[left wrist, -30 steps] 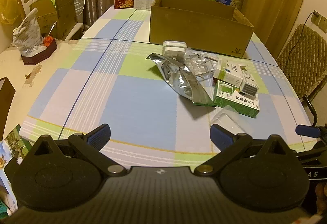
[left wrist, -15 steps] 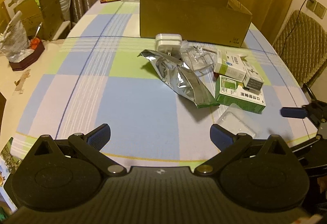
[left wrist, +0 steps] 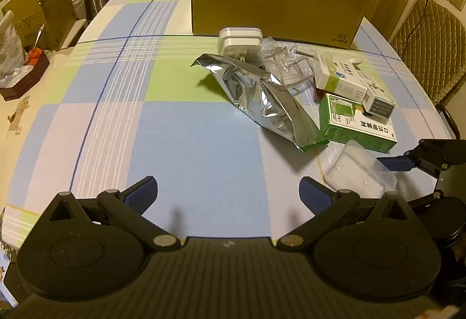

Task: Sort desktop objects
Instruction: 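Grasp the clear plastic container with the right gripper and lift it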

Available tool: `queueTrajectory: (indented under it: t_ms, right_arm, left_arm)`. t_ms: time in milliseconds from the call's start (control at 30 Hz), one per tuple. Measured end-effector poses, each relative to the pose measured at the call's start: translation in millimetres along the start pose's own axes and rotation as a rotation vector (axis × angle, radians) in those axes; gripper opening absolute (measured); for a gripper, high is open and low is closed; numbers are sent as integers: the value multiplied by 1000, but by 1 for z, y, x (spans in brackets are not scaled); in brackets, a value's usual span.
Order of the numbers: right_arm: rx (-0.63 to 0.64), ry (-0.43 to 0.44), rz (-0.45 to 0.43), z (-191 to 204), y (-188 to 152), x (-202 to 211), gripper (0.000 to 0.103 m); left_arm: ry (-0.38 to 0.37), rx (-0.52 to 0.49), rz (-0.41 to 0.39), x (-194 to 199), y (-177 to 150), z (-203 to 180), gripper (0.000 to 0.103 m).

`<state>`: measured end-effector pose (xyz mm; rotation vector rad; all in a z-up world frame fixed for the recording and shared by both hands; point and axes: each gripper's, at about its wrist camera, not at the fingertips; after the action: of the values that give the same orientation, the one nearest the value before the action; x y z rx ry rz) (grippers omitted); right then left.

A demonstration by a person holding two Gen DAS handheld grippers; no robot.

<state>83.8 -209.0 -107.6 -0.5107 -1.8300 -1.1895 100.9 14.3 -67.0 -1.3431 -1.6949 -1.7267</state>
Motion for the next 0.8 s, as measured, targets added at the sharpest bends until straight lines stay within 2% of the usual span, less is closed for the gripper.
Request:
queueTrajectory:
  t_ms: [33, 267, 367, 633, 800]
  right_arm:
    - [-6, 8, -3, -1, 0, -1, 55]
    - [-31, 6, -22, -5, 1, 7, 54]
    - [-40, 10, -40, -9, 7, 19, 54]
    - [-30, -3, -77, -30, 27, 41, 54]
    - [-6, -1, -83, -37, 37, 41, 54]
  left_arm:
    - [-3, 1, 3, -2, 1, 1, 102]
    - [-29, -1, 10, -10, 11, 1, 102]
    - [-42, -37, 6, -8, 16, -2, 102]
    - [-57, -260, -3, -3, 41, -7, 102]
    - [-79, -495, 16, -15, 51, -8, 102]
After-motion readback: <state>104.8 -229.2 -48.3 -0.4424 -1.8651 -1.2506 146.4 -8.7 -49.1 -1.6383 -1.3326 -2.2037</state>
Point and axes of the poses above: each gripper's, at about its wrist camera, not at the fingertips, and x roughly against the way its jaws point, z to its left, y to its top, and after that the axes turned 8 degrees about -y, right-handed
